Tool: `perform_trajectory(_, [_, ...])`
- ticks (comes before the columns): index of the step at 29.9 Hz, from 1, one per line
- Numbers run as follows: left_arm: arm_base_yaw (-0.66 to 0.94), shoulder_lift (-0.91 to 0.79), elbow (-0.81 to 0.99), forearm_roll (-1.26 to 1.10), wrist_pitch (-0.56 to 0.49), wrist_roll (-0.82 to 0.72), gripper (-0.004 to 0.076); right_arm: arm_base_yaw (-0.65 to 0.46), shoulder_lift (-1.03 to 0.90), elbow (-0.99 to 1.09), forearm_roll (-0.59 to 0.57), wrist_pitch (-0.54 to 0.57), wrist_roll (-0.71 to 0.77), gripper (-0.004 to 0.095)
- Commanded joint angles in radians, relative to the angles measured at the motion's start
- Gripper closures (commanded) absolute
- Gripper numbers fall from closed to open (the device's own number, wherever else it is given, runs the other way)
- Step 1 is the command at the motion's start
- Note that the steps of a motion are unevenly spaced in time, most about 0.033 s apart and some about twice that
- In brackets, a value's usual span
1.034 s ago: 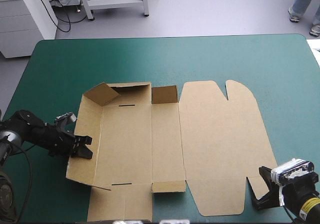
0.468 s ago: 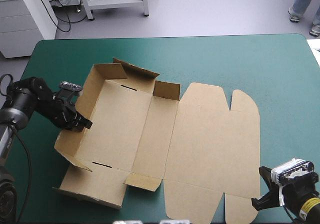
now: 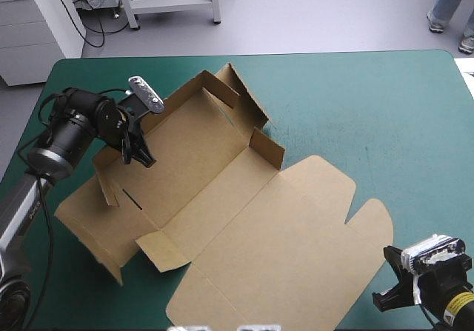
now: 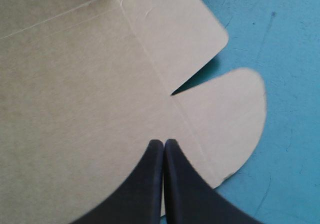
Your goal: Fold the box
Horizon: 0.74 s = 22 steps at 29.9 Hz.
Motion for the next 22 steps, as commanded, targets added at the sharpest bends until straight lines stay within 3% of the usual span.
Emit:
perform_trajectory(1, [-0.066, -0.034, -0.048, 0.073, -0.142, 0.007, 0.0732, -0.003, 0.009, -0.026, -0.022, -0.066, -0.004, 0.0926])
perform_trajectory(8, [-0.214, -0.034, -0.048, 0.149, -0.267, 0.059, 0.0732, -0.003, 0.009, -0.026, -0.016, -0.066, -0.004, 0.0926])
perform_trajectory(22, [-0.455, -0.031, -0.026, 0.326, -0.361, 0.085, 0.0732, -0.003, 0.009, -0.026, -0.019, -0.066, -0.004, 0.0925])
